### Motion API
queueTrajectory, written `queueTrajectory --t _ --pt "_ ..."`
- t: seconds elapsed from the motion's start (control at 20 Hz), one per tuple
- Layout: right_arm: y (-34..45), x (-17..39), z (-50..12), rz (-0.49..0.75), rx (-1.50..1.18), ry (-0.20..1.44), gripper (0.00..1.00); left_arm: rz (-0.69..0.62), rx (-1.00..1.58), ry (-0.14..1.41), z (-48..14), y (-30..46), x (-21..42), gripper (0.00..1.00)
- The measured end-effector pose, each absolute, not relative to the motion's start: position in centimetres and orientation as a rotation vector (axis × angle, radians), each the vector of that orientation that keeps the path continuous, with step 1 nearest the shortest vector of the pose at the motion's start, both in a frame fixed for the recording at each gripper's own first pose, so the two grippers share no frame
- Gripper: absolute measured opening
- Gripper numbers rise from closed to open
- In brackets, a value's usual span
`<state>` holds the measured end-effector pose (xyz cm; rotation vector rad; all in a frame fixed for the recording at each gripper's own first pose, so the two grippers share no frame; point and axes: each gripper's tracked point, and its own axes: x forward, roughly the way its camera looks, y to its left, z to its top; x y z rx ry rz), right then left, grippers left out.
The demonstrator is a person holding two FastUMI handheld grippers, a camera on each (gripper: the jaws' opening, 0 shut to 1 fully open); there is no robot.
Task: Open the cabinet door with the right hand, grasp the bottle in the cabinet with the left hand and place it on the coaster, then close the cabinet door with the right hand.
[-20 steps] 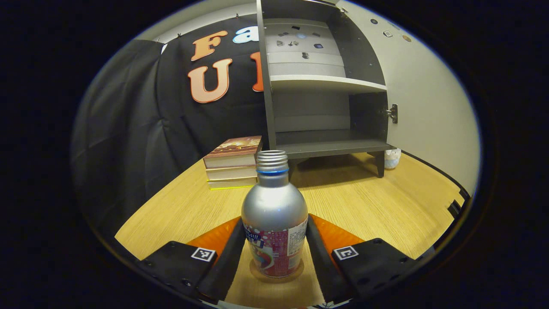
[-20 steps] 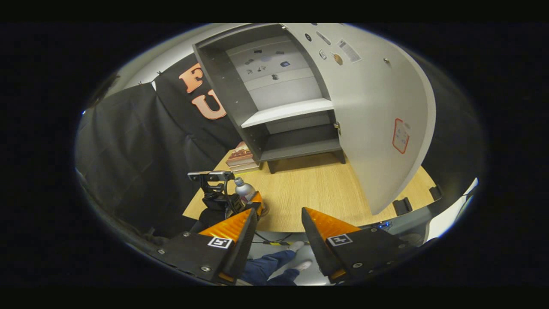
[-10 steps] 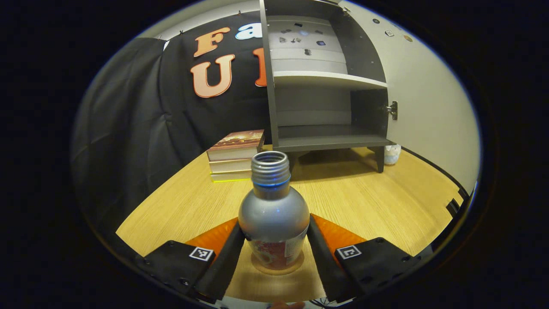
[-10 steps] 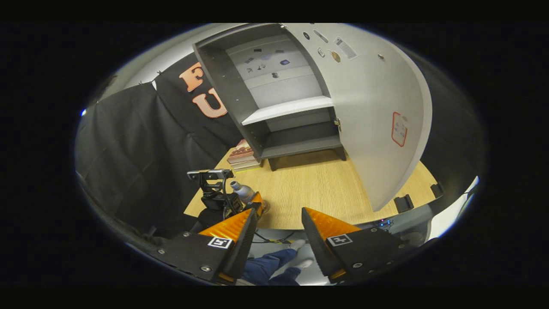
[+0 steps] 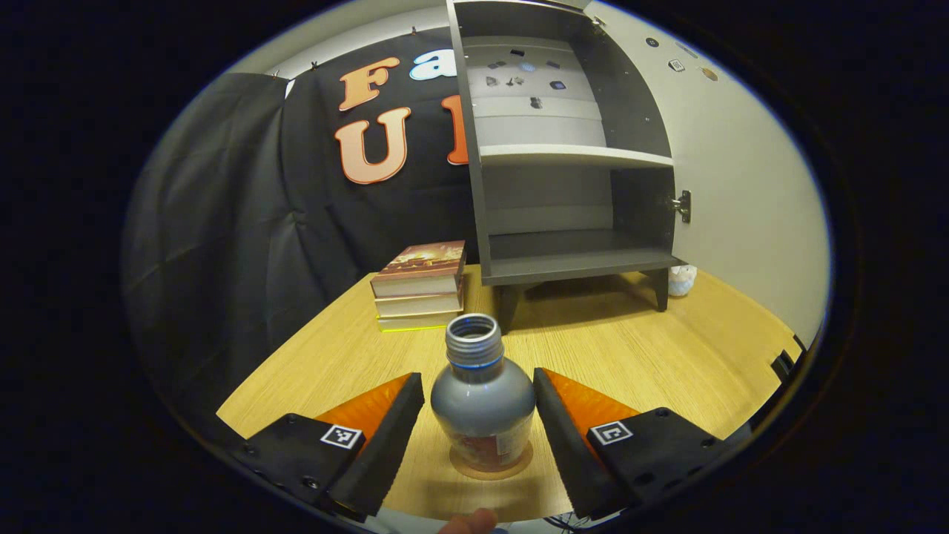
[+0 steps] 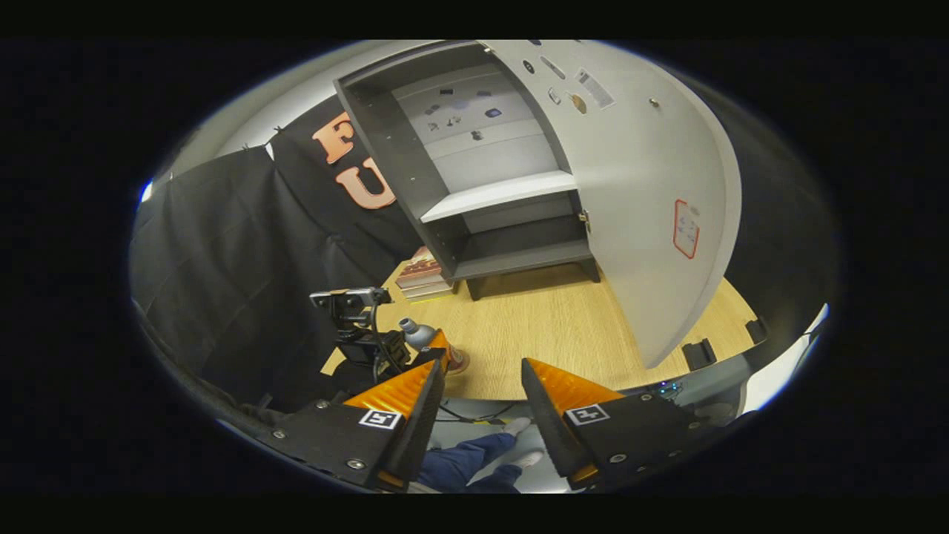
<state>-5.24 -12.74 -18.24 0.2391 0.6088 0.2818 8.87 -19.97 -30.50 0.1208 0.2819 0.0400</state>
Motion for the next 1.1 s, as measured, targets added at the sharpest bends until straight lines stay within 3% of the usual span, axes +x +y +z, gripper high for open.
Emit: queueTrajectory --t 0.5,0.75,1.1 --pt "-16.2 -6.4 -9.9 0.265 0.195 0.388 0.66 -0.036 0.131 0.100 -17.9 -22.2 7.2 0.96" --pt "-21.9 -6.3 -4.7 0.204 0.152 0.251 0.66 -0.050 0.141 -0.018 -11.1 -22.7 5.3 0.95" --pt "-30.3 -5.9 0.3 0.096 0.161 0.115 0.69 -0.028 0.144 -0.040 -6.8 -21.5 3.5 0.96"
